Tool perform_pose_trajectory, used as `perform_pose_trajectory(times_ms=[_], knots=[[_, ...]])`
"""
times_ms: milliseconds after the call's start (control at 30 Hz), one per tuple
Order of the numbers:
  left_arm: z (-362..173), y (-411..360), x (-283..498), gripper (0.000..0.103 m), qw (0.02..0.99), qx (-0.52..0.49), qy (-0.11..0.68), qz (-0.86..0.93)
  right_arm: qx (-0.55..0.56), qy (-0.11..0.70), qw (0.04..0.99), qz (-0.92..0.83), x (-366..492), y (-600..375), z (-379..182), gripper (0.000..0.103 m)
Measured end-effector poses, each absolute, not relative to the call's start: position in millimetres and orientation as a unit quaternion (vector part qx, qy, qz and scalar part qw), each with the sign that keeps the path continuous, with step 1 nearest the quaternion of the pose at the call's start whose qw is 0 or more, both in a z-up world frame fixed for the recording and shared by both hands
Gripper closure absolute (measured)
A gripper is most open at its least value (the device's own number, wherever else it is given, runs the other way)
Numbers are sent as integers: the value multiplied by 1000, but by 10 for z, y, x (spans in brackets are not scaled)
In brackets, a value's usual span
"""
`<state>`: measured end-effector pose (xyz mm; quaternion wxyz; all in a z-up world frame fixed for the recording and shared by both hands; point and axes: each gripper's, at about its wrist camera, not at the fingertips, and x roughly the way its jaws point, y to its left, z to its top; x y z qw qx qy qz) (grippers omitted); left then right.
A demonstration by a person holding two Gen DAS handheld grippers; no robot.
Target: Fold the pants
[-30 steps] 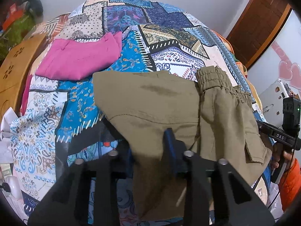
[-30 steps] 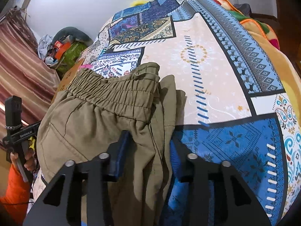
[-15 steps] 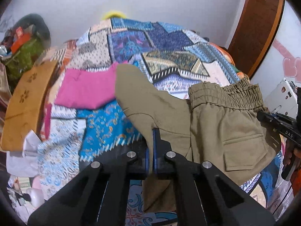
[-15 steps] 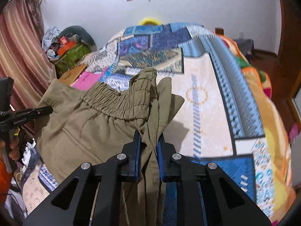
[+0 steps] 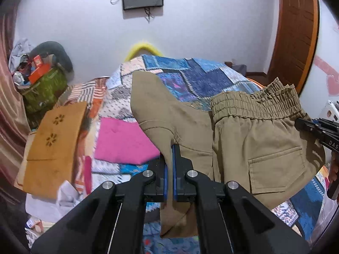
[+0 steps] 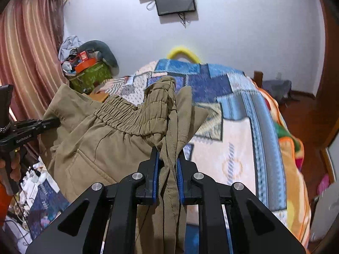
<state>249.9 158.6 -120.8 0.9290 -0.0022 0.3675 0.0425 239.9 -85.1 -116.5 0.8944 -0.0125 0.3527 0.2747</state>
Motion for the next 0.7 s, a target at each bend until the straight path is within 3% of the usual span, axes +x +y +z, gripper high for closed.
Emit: perform_pose_trajectory(times_ms=[333,700], knots=[[-1201,2255,2838,100,930,-1,354,96,-37,335,893,299,2844,-142,-1126,90],[-1693,3131,3458,100,914,-21,377,150,-48,330,884,326,3355,722,-1334,90]])
